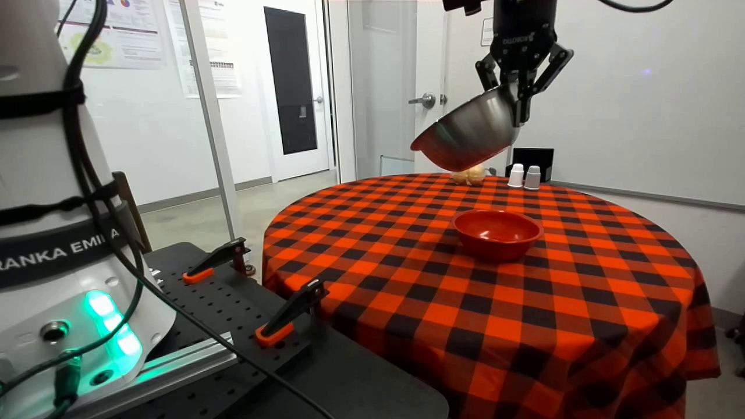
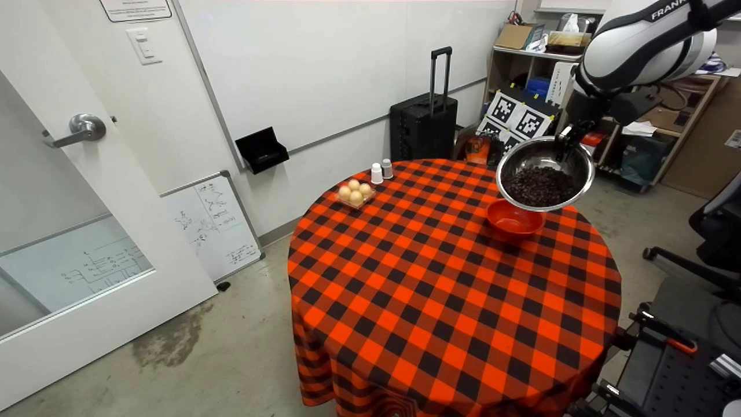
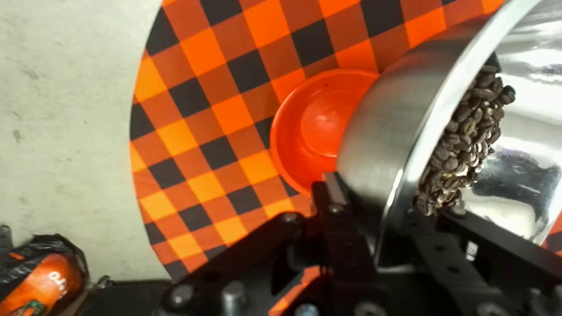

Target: Pick up the bowl and pour it's contents into the red bowl

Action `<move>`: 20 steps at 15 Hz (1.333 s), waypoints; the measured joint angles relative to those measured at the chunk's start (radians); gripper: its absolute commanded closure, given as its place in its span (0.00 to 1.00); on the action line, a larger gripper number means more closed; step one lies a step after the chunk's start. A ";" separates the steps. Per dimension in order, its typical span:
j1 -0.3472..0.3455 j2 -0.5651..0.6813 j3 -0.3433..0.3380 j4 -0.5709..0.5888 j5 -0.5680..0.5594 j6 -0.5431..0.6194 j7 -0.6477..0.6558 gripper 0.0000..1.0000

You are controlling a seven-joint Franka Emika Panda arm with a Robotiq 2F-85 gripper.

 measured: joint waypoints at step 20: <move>0.084 0.080 0.033 0.174 -0.512 -0.278 0.652 0.98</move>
